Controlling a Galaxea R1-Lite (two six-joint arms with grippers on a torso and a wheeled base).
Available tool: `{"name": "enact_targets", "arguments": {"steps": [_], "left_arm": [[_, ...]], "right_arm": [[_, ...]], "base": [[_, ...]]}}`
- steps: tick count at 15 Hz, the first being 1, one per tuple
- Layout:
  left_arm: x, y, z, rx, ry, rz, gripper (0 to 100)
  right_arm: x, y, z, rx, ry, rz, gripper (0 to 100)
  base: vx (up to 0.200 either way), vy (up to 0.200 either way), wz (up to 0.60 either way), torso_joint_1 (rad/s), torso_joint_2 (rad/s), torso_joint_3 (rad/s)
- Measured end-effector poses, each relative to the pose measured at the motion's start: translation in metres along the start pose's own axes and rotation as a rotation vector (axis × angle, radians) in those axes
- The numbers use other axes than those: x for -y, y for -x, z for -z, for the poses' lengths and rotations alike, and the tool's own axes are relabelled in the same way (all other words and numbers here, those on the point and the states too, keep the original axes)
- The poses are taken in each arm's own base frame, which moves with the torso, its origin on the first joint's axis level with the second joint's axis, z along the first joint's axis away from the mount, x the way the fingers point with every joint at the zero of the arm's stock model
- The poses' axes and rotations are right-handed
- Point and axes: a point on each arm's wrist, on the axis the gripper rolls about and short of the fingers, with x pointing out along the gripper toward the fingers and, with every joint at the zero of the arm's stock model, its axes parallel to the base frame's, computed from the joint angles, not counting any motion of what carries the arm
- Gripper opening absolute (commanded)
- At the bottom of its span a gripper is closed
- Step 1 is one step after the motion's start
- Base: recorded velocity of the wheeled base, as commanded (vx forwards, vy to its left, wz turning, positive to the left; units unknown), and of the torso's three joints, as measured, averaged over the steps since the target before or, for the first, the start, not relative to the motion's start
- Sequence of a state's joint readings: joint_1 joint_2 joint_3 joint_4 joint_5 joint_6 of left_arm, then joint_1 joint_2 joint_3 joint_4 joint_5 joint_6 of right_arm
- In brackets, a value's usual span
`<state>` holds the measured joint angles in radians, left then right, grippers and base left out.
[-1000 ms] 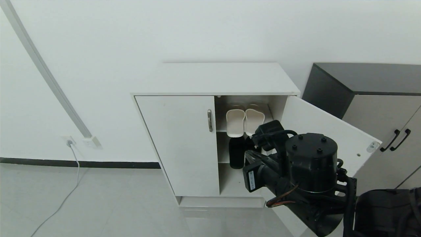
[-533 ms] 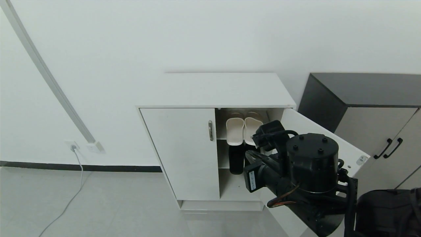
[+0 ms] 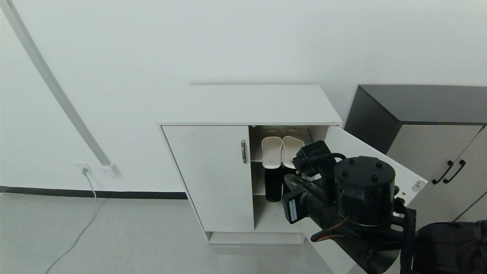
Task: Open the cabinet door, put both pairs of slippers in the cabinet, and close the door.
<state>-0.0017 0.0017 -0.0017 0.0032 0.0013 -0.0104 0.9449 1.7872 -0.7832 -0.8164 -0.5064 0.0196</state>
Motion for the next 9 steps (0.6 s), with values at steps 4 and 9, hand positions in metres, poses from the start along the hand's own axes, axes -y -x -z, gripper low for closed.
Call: {"name": "enact_targets", "arguments": {"steps": [4, 9], "left_arm": [[0.0, 0.0, 0.0, 0.0, 0.0, 0.0, 0], [0.0, 0.0, 0.0, 0.0, 0.001, 0.001, 0]], "right_arm": [[-0.0001, 0.0006, 0.0012, -0.003, 0.003, -0.001, 0], [0.002, 0.0002, -0.0017, 0.018, 0.013, 0.006, 0]], "base": [[0.0, 0.0, -0.6, 0.005, 0.0, 0.001], [0.0, 0.0, -0.24, 0.002, 0.0, 0.001]]}}
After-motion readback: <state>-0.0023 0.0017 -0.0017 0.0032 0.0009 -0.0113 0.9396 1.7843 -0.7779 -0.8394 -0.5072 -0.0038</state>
